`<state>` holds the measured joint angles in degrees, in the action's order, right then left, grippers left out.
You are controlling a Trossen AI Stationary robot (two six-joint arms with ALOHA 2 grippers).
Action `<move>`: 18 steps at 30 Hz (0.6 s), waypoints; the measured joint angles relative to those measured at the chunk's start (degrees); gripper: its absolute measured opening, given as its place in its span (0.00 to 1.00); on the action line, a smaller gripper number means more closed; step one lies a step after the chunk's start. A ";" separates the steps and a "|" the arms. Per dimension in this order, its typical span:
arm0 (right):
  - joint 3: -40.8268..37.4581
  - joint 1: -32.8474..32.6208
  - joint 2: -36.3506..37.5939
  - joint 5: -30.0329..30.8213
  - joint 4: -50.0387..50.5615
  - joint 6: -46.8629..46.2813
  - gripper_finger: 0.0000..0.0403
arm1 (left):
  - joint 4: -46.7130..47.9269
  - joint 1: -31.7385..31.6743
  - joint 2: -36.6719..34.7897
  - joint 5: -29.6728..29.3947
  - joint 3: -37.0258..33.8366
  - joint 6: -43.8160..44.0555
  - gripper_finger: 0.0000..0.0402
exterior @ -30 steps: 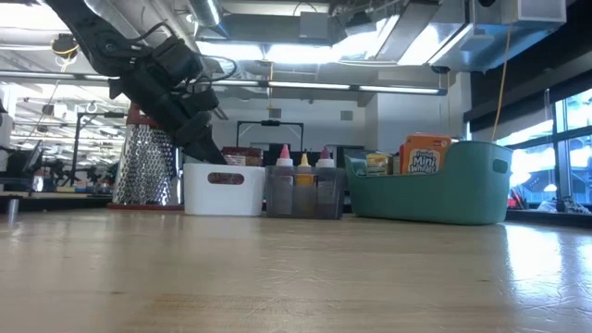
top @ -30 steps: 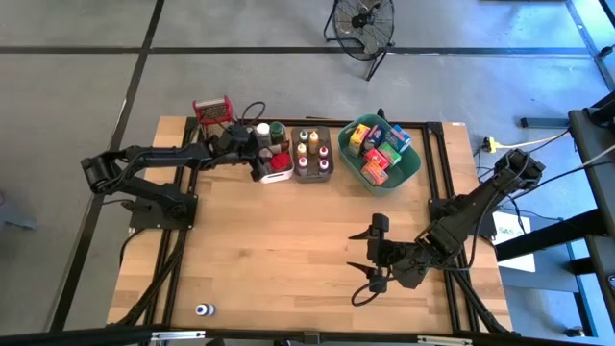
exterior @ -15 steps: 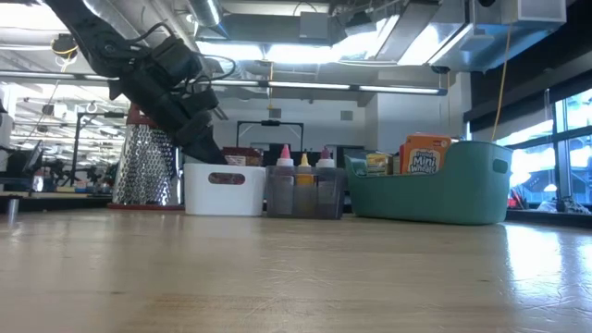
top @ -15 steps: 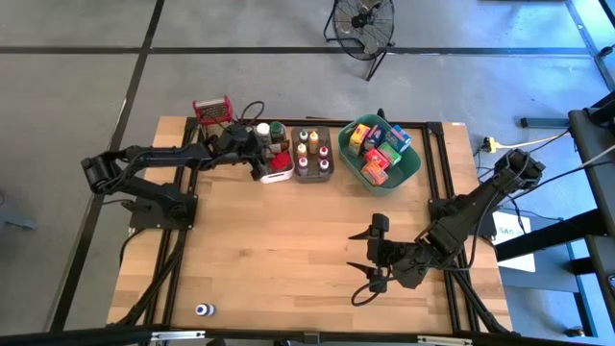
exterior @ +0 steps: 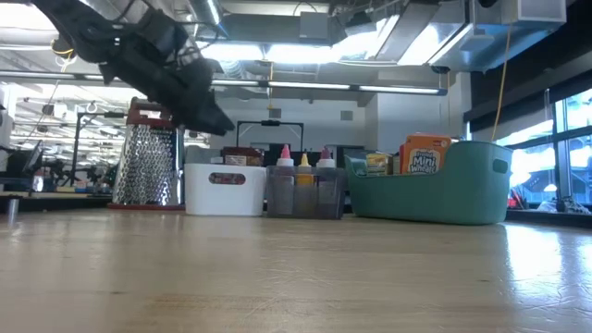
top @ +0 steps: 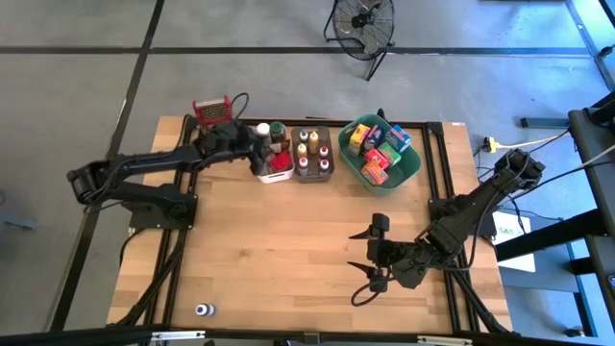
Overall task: Pick & Place Kitchen Items
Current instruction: Put the blue food coloring bottle into the middle black transparent bin
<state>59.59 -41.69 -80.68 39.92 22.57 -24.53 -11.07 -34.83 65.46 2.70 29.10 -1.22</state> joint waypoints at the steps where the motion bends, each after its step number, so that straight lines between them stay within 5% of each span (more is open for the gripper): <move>1: 0.00 0.00 0.00 -0.02 0.13 0.00 0.76 | -0.12 0.02 -0.76 0.01 0.00 1.11 0.64; 8: 0.00 -0.02 0.00 -0.02 0.13 -0.35 0.76 | -1.08 2.67 -4.80 4.12 0.09 14.11 0.64; 18: 0.00 0.04 0.00 0.31 0.13 2.75 0.76 | -3.66 14.69 -5.76 4.69 0.15 15.67 0.64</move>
<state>59.59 -41.65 -80.68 40.23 22.70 -21.78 -14.72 -20.14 59.70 7.39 29.25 14.45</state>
